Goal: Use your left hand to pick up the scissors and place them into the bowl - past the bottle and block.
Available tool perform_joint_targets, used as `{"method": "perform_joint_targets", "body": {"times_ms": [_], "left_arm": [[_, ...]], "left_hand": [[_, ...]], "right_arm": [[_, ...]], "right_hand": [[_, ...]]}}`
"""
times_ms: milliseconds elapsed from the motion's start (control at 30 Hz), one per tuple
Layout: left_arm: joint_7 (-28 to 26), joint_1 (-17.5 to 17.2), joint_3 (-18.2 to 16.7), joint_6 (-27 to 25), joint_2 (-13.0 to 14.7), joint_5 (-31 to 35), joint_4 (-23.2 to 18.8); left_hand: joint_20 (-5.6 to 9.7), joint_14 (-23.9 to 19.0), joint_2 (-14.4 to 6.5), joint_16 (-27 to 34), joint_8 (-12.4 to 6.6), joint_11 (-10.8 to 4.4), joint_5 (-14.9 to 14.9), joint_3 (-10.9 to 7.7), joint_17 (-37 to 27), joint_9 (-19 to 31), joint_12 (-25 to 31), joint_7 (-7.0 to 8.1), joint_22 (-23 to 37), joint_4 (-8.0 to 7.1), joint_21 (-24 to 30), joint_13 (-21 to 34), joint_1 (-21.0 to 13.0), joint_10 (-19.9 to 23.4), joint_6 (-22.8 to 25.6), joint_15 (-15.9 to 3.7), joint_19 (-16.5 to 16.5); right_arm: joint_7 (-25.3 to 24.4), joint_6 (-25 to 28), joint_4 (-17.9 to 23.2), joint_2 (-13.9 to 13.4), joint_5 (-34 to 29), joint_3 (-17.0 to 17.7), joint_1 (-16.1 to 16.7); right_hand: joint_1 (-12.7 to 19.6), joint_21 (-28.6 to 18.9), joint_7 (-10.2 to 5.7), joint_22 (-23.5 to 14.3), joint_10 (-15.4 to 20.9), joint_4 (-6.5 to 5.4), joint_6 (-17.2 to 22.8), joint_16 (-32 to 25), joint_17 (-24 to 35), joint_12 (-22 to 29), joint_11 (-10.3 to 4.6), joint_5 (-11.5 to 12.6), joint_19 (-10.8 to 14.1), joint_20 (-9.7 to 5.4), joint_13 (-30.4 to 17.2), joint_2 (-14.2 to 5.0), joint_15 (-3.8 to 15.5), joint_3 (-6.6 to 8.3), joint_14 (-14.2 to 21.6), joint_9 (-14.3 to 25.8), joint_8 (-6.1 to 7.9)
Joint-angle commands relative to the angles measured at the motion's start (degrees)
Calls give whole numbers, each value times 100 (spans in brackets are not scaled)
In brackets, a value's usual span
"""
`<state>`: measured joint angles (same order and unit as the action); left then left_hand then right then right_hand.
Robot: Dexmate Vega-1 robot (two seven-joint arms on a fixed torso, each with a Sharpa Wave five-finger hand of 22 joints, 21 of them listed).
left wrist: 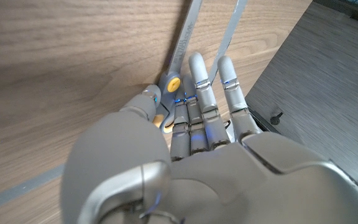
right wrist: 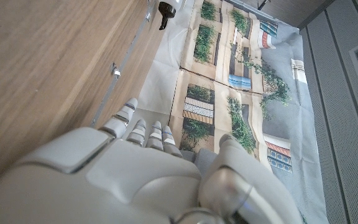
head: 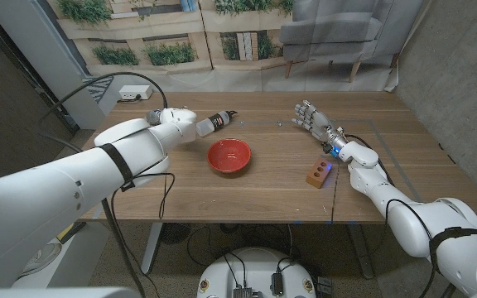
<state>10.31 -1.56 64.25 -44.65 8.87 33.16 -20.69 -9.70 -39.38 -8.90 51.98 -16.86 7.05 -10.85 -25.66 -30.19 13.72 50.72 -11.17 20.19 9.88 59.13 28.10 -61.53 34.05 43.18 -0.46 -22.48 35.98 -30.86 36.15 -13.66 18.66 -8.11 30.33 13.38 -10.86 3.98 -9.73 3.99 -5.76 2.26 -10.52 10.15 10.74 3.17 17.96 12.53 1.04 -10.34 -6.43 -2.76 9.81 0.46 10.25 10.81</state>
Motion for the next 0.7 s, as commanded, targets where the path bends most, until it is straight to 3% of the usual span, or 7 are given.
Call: {"method": "perform_joint_targets", "body": {"times_ms": [33, 100, 267, 300, 433, 600, 700], "left_arm": [[-546, -160, 453, 56, 78, -256, 32], [-577, -180, 480, -7, 69, -227, 30], [-813, -268, 378, -295, 22, -114, 1], [-858, -287, 342, -362, 12, -77, -12], [-887, -374, 181, -679, 33, 136, -197], [-391, -767, 16, -1231, 757, 608, -1783], [-221, -912, -91, -1326, 983, 827, -2278]], "left_hand": [[207, -791, -19, 291, -336, -870, -56, -195, -273, 172, 166, 409, 29, 27, 404, 186, -304, 1344, 1280, -730, -334], [294, -984, -10, 399, -383, -954, -48, -244, -386, 223, 222, 414, 35, 23, 563, 270, -382, 1533, 1345, -820, -468], [500, -1357, -6, 527, -425, -935, 28, -310, -563, 315, 314, 403, 36, -35, 837, 462, -424, 1774, 1381, -1027, -669], [553, -1456, -10, 546, -427, -1001, 54, -333, -604, 343, 356, 391, 36, -44, 906, 522, -432, 1881, 1358, -1050, -699], [571, -1490, -34, 524, -433, -1077, 74, -383, -659, 387, 378, 354, 34, -46, 985, 609, -467, 1935, 1323, -1073, -681], [593, -1510, -36, 477, -488, -1109, 81, -424, -716, 454, 396, 340, 30, -69, 1069, 725, -469, 1958, 1369, -1094, -629], [601, -1535, -31, 451, -517, -1120, 80, -444, -750, 501, 413, 331, 26, -82, 1123, 798, -463, 1986, 1371, -1093, -612]], "right_arm": [[28, -136, -280, 61, -114, 10, -175], [35, -147, -268, 57, -125, 11, -170], [-9, -88, -19, 22, -127, 20, -35], [-26, -57, 55, 11, -125, 19, 3], [-65, 28, 287, -26, -108, 10, 124], [-105, 80, 485, -70, -91, -11, 233], [-136, 123, 606, -95, -75, -21, 297]], "right_hand": [[-24, -40, -1, -14, 44, 14, 41, -35, 14, 17, -22, 38, 56, -3, -11, 5, -6, -9, 46, 23, 14], [-25, -40, 1, -14, 48, 15, 45, -35, 14, 18, -14, 39, 57, -4, -11, 6, -6, -9, 46, 23, 15], [-28, -39, 1, -14, 48, 16, 44, -35, 14, 17, -16, 40, 59, -2, -11, 6, -6, -10, 49, 23, 14], [-28, -39, 4, -14, 48, 16, 44, -34, 14, 17, -11, 41, 58, -2, -11, 6, -6, -11, 49, 23, 14], [-30, -38, 3, -14, 48, 18, 43, -34, 14, 16, -12, 42, 59, -1, -11, 6, -8, -11, 51, 23, 13], [-32, -38, 2, -14, 46, 19, 36, -32, 14, 14, -10, 43, 60, -3, -11, 7, -5, -12, 50, 23, 10], [-34, -37, 3, -14, 47, 19, 36, -32, 14, 14, -9, 44, 59, -3, -11, 7, -6, -13, 50, 23, 10]]}}
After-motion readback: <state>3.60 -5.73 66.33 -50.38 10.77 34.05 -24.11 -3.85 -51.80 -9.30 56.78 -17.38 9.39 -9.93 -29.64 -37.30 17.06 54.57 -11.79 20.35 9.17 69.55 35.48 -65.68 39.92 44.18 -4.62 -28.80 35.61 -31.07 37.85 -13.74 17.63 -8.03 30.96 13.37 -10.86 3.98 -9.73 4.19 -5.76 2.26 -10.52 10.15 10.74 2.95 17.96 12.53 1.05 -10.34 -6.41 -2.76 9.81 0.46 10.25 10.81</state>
